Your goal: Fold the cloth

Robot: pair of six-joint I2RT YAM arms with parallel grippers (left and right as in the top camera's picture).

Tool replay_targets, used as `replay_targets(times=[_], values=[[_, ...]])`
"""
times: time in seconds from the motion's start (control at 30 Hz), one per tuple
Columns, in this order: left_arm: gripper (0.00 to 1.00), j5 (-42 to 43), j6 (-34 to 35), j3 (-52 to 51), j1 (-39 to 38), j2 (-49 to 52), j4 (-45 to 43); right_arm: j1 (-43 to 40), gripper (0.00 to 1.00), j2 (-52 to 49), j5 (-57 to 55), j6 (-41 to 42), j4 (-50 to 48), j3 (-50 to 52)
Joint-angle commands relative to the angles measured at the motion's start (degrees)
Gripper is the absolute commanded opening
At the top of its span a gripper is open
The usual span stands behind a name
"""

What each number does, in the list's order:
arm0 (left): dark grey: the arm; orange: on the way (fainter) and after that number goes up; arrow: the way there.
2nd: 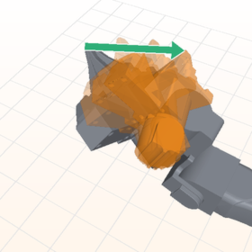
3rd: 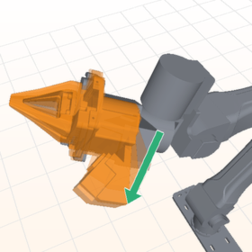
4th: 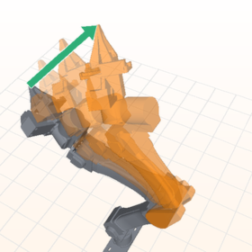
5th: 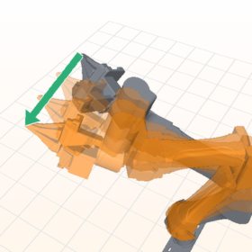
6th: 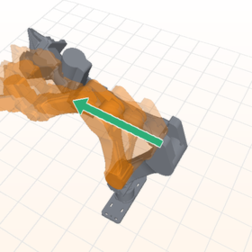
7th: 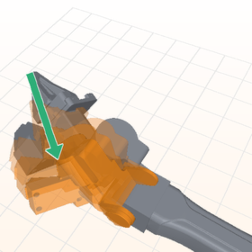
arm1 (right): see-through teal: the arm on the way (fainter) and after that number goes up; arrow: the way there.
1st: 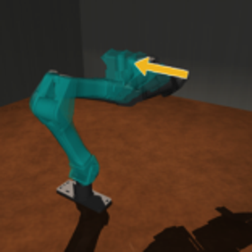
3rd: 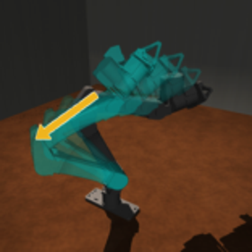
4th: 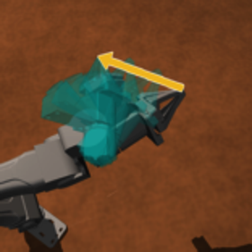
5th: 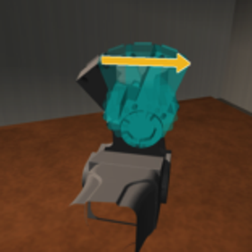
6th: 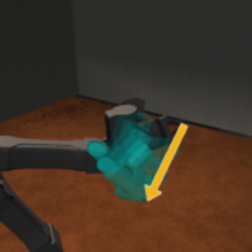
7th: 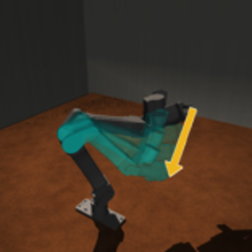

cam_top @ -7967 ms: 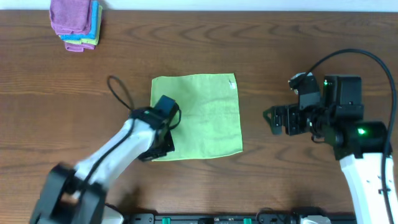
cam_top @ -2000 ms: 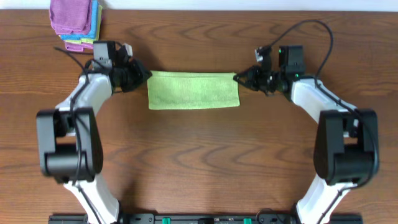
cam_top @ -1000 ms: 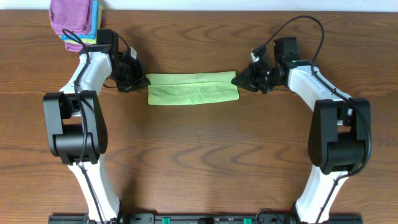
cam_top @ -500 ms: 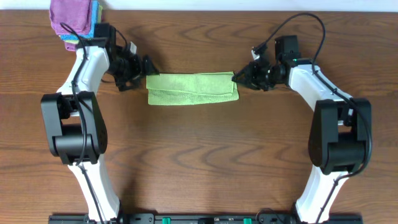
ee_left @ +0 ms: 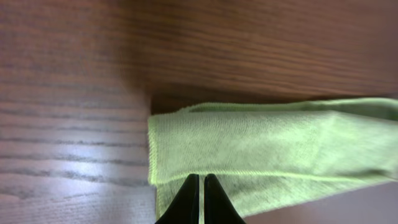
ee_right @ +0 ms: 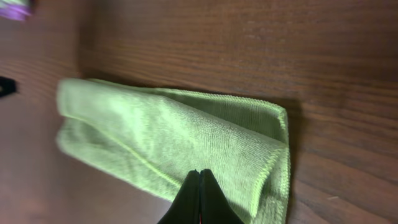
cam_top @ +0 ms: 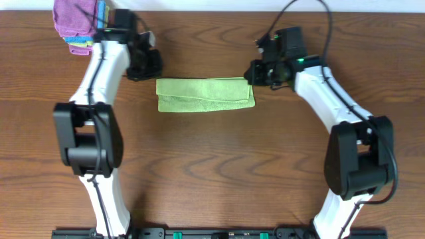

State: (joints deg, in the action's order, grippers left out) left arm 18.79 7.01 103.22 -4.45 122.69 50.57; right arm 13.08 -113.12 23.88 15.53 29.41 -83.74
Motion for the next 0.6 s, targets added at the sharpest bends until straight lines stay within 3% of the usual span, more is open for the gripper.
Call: replay_targets(times=[0.0,0.13,0.57], values=[[0.06,-16.6,-0.9,0.0,-4.9,-1.1,-0.4,1.2,0.01,-0.4,-8.3,-1.9,0.0,-0.5],[0.06,-25.5,0.9,-0.9,-8.9,-0.5,-0.9,1.0,0.01,-0.4,-8.3,-1.9,0.1,-0.5],[0.06,-23.0,6.4,-14.1,-8.7,-0.1,-10.3,1.3,0.01,-0.5,-8.2,-2.4,0.0,-0.5]])
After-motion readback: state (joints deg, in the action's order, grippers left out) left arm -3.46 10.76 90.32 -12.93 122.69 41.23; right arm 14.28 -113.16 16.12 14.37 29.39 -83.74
